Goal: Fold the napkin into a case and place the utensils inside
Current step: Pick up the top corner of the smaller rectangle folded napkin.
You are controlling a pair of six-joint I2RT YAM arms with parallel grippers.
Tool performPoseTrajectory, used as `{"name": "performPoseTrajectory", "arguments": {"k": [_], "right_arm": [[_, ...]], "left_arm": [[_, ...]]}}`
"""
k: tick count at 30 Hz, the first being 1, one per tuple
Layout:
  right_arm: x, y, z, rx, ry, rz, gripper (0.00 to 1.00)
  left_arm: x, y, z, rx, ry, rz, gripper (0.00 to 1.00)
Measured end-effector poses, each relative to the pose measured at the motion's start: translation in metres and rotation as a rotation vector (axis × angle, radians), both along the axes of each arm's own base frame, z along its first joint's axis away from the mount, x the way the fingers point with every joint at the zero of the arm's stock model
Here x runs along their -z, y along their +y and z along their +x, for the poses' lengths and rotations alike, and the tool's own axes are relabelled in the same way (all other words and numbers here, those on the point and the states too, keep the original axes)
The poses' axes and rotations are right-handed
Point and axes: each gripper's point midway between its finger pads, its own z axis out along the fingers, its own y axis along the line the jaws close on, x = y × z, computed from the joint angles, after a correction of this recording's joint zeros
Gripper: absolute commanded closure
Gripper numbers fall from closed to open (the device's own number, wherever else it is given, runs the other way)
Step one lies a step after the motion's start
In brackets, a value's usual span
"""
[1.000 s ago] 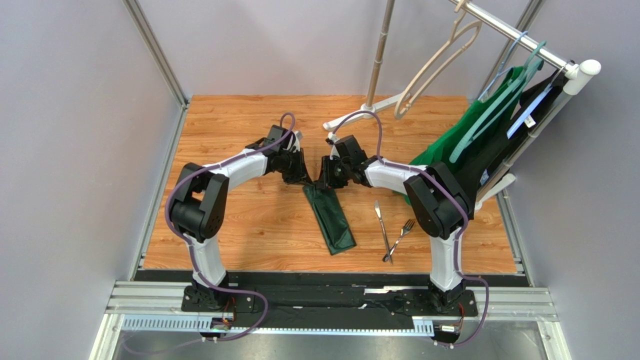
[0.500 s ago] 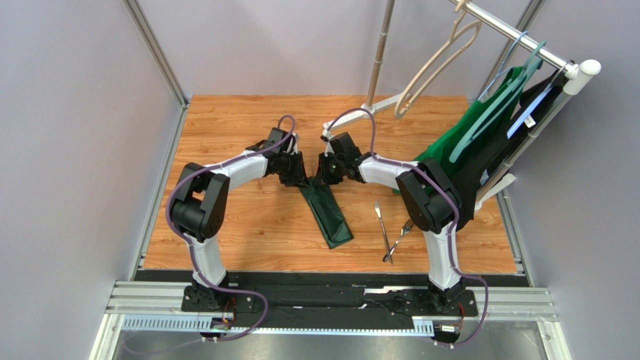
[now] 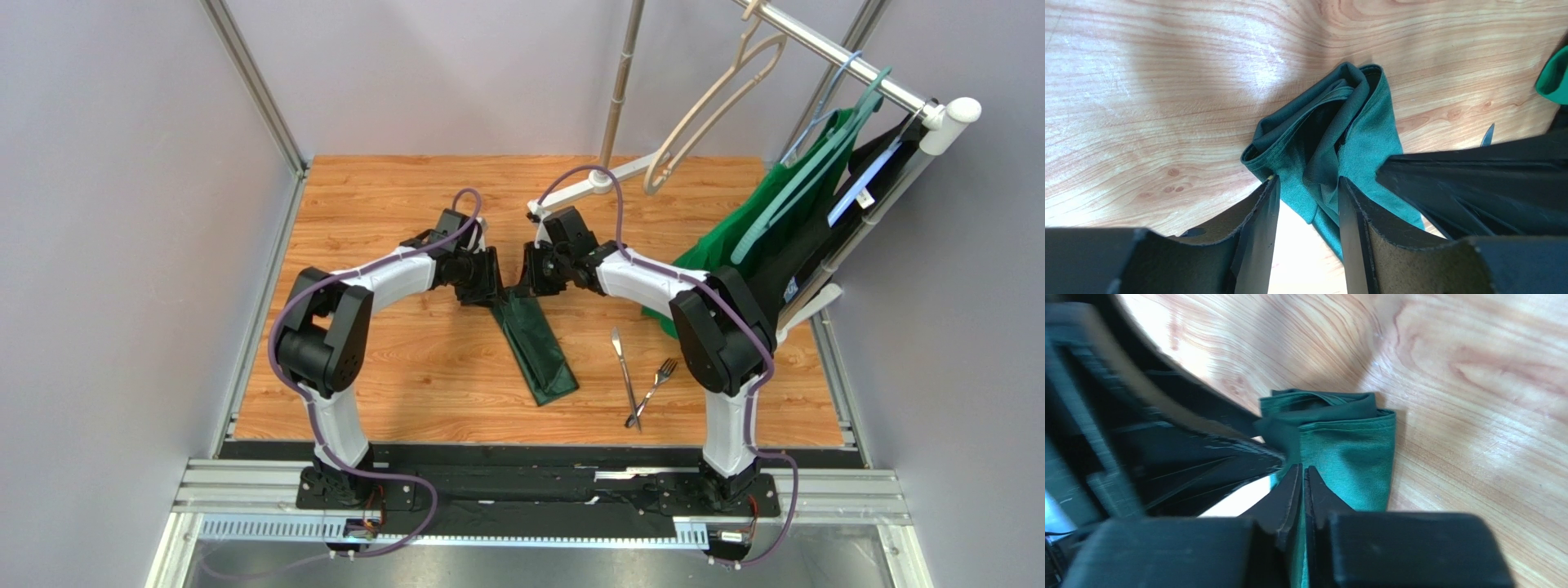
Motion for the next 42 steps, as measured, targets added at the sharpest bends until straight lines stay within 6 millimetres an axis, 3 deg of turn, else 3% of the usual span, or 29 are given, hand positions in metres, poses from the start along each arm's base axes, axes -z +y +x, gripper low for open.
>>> {"name": "performPoseTrajectory", "arguments": {"k": [1,4,8,18,21,30,42], "right_arm": [[-0.004,0.0,0.0,-0.003,-0.01,0.004,0.81],[-0.005,-0.002,-0.001,-0.01,-0.021,0.012,0.74],[0.008,-0.008,-0.009,-0.018,0.005,-0.001,0.74],[0.015,-0.006,-0.013,-0.042,0.006,0.018,0.86],[0.016,-0.005,-0.013,-0.045,0.005,0.023,0.89],[0.016,-0.006,-0.011,-0.042,-0.001,0.026,0.68],[0.018,-0.004,-0.011,-0.046,-0.017,0.051,0.57]], "left_arm": [[0.0,0.0,0.001,0.0,-0.002,0.0,0.51],[-0.005,-0.002,0.004,0.0,-0.01,-0.004,0.52],[-0.013,-0.007,0.015,0.001,-0.034,-0.016,0.53],[-0.004,-0.019,0.029,0.01,-0.014,-0.047,0.57],[0.001,-0.021,0.035,0.009,-0.008,-0.045,0.65],[0.003,-0.027,0.037,0.012,0.011,-0.087,0.99],[0.0,-0.03,0.029,-0.028,0.106,-0.365,1.0]]}}
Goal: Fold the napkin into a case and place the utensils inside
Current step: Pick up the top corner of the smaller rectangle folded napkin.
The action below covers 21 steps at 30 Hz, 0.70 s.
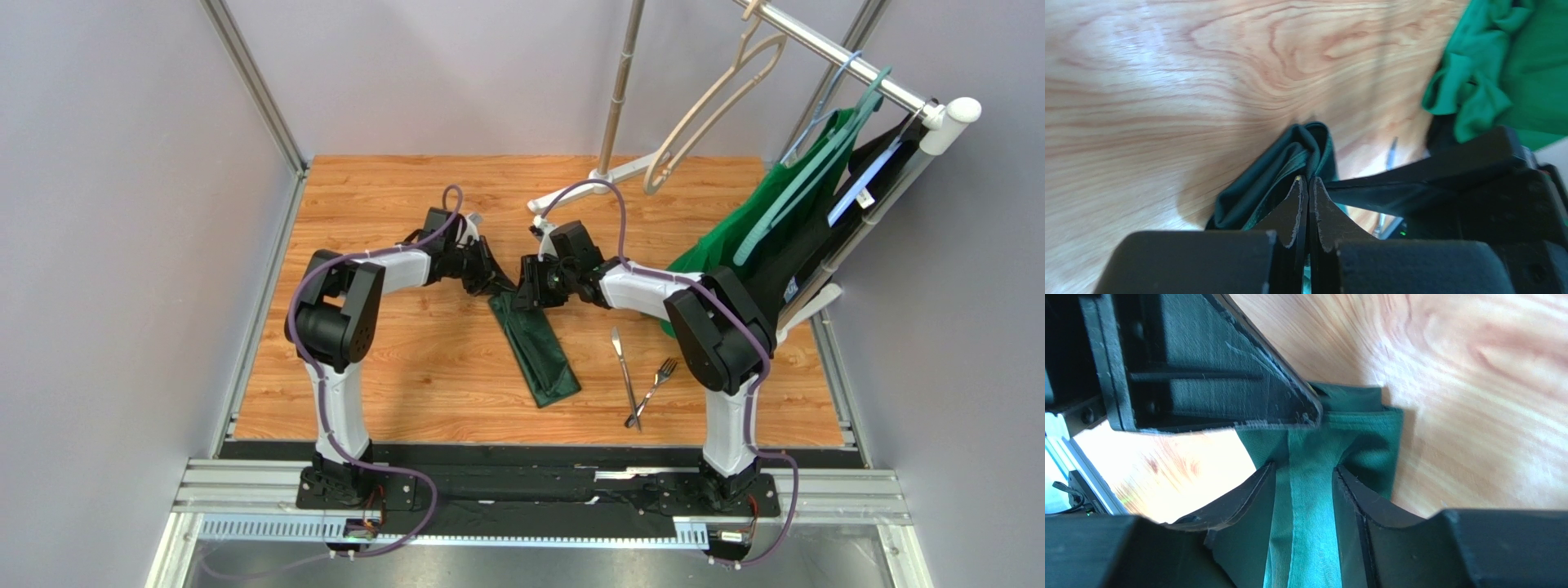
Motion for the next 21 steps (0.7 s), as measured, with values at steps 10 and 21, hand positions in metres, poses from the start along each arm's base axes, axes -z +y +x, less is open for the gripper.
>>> {"name": "performPoseTrajectory", "arguments": {"k": [10,21], "right_arm": [[0.006,0.008,0.007,-0.016,-0.023,0.034,0.86],[0.007,0.006,0.006,-0.011,-0.017,0.033,1.0]], "left_arm": [[-0.005,-0.015,-0.006,-0.001,0.044,-0.188,1.0],[-0.005,-0.013,-0.006,-0.003,0.049,-0.203,0.92]]}}
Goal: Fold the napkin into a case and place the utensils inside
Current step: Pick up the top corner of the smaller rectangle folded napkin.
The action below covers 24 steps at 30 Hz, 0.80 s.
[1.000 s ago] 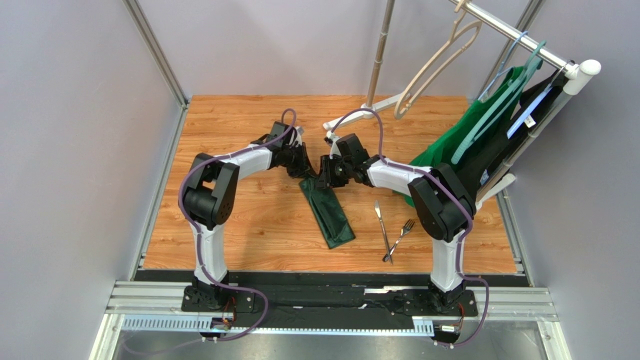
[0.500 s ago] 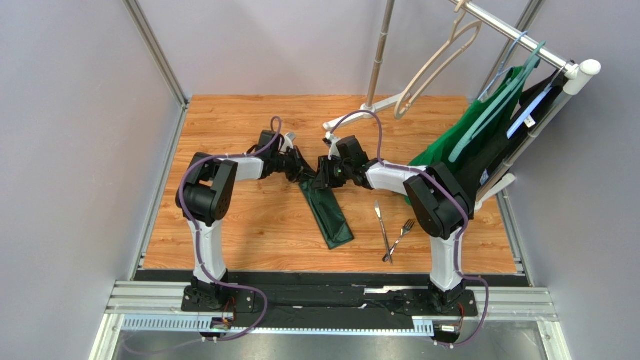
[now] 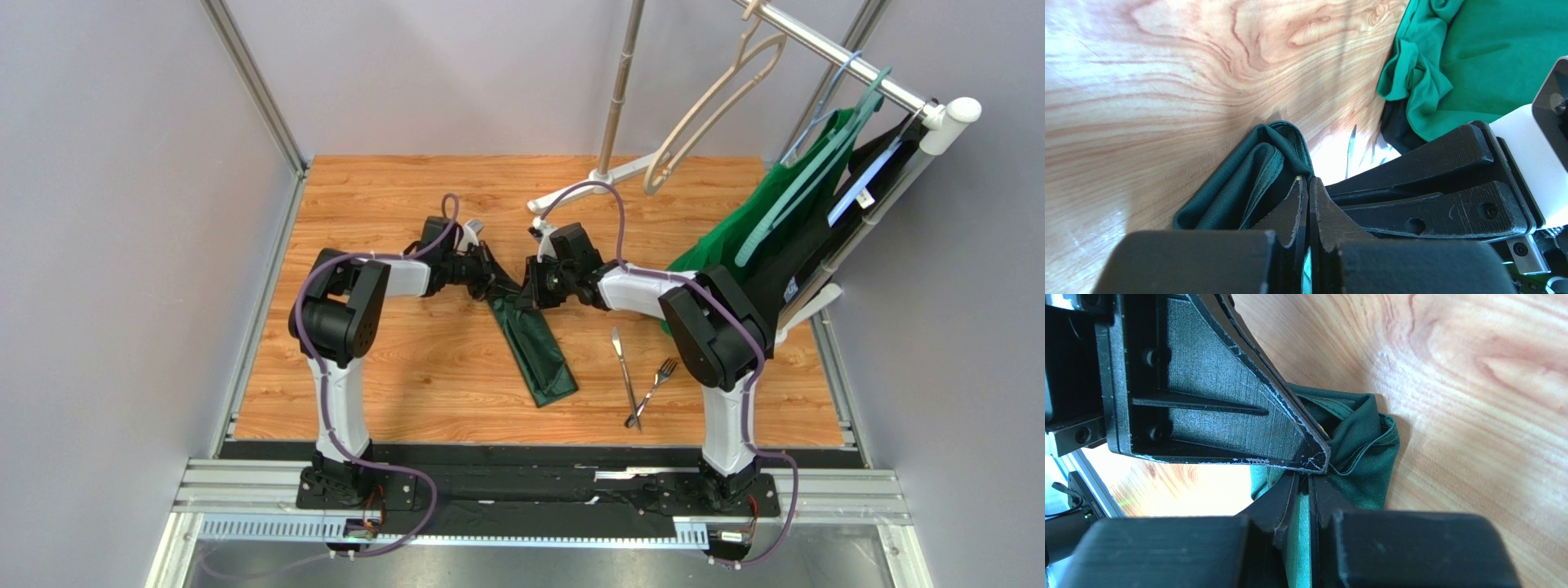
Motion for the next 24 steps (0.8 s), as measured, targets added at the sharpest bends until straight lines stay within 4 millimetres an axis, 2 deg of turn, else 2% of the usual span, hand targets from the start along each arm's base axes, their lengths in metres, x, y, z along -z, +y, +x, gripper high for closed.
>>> {"name": "performPoseTrajectory", "arguments": {"k": [1,2,4,6,11,13,15,16,17,19,22,24], "right_arm": [[0.0,-0.001,-0.001,0.0,0.003,-0.003,0.96],[0.0,-0.001,-0.002,0.001,0.004,-0.004,0.88],[0.001,-0.003,-0.004,0.0,0.011,-0.01,0.88],[0.002,-0.003,-0.005,-0.001,0.019,-0.014,0.87],[0.003,-0.004,-0.007,-0.001,0.027,-0.018,0.7],[0.003,-0.004,-0.007,-0.002,0.027,-0.017,0.69],[0.003,-0.004,-0.007,-0.003,0.028,-0.017,0.72],[0.003,-0.004,-0.007,-0.003,0.028,-0.017,0.76],[0.003,-0.004,-0.007,-0.003,0.028,-0.018,0.84],[0.004,-0.004,-0.007,-0.004,0.028,-0.019,0.88],[0.003,-0.004,-0.008,-0.006,0.028,-0.018,0.73],[0.003,-0.004,-0.008,-0.007,0.029,-0.017,0.71]], "left_arm": [[0.0,0.0,0.0,0.003,0.0,0.002,0.86],[0.001,0.0,-0.001,0.006,0.0,0.005,0.76],[0.003,0.001,-0.002,0.01,0.0,0.018,0.72],[0.006,0.003,-0.004,0.013,0.002,0.034,0.63],[0.012,0.007,-0.007,0.015,0.012,0.067,0.6],[0.013,0.008,-0.008,0.018,0.012,0.075,0.6],[0.013,0.009,-0.009,0.02,0.01,0.081,0.6],[0.012,0.009,-0.009,0.021,0.009,0.082,0.6],[0.012,0.009,-0.009,0.021,0.009,0.084,0.6],[0.011,0.01,-0.009,0.021,0.007,0.085,0.6],[0.011,0.01,-0.01,0.022,0.006,0.089,0.6],[0.01,0.011,-0.011,0.023,0.005,0.095,0.6]]}}
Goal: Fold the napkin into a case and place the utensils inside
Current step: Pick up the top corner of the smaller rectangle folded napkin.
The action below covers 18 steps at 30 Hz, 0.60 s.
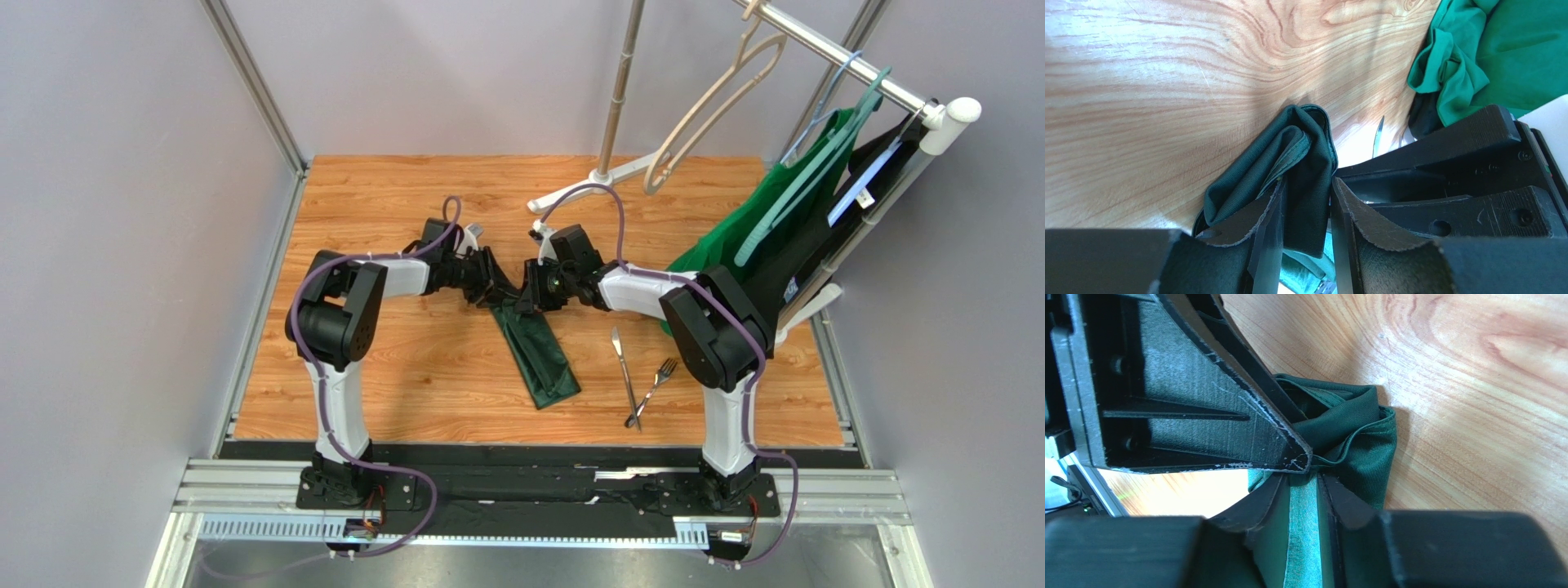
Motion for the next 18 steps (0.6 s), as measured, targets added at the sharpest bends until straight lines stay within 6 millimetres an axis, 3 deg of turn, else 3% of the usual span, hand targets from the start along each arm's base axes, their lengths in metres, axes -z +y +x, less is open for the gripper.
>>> {"name": "performPoseTrajectory", "arguments": {"k": [7,13,14,18], "right_arm": [[0.0006,-0.0009,-0.0022,-0.003,0.004,0.0,0.68],[-0.0001,-0.0003,-0.0042,-0.012,0.008,0.006,0.9],[-0.0003,0.0,-0.0047,-0.014,0.01,0.008,0.98],[-0.0006,0.0004,-0.0052,-0.016,0.011,0.01,1.0]], "left_arm": [[-0.0015,0.0011,-0.0008,0.003,-0.007,0.008,0.6],[-0.0009,0.0015,-0.0014,0.005,-0.005,0.011,0.6],[-0.0007,0.0016,-0.0016,0.005,-0.004,0.011,0.6],[0.0,0.003,-0.0009,0.003,-0.007,0.016,0.58]]}}
